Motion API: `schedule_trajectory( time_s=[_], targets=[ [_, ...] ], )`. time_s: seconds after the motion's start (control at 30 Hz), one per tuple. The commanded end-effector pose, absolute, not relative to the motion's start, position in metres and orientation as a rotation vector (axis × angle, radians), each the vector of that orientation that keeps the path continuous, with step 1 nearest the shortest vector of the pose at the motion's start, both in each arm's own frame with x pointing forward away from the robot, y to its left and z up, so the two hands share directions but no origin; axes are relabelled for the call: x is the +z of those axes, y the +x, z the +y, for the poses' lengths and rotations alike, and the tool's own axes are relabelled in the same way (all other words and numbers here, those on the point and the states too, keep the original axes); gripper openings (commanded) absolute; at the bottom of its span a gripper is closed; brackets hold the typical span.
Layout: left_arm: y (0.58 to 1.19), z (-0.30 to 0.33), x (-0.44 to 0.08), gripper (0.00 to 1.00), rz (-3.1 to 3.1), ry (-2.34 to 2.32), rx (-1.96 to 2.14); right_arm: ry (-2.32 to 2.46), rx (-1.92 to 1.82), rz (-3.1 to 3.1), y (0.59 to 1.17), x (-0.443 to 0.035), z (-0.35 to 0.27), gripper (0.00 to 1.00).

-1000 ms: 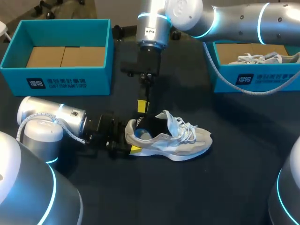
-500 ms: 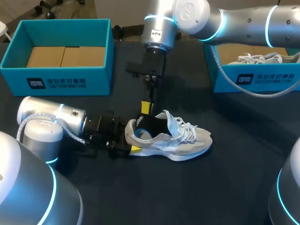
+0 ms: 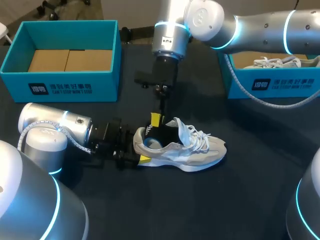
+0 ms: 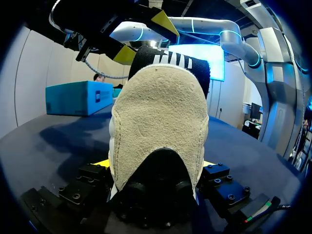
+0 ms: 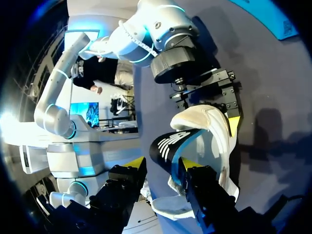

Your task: Take the shoe out of the shoebox, open the shoe tongue, remove and reinsert the insole, then place the shoe into the shoebox

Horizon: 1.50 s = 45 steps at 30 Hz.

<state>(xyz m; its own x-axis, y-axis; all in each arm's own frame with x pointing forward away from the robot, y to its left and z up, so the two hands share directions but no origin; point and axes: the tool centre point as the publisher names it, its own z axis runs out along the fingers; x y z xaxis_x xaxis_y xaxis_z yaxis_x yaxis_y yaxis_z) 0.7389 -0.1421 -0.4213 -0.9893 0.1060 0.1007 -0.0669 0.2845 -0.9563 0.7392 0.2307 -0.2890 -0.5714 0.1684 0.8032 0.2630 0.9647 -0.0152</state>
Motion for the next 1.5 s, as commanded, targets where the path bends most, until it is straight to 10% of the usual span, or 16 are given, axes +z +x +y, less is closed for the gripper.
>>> schedule_trajectory(
  time_s=[0.03,0.77,1.07,1.5],
  targets=[
    [0.738,-0.142,-0.423,0.00,-2.400,-0.036,1.796,-0.300,-0.135,-2.179,0.739,-0.296,0.234,0.42],
    [0.738,-0.142,-0.423,0.00,-2.400,-0.036,1.796,-0.261,-0.106,-2.086,0.728,-0.308,0.241,0.43],
    [0.738,-0.142,-0.423,0.00,-2.400,-0.036,1.796,-0.259,-0.095,-2.064,0.728,-0.312,0.241,0.24],
    [0.738,-0.142,-0.423,0.00,-2.400,-0.036,1.796,-0.263,-0.084,-2.059,0.735,-0.305,0.238,0.32]
  ],
)
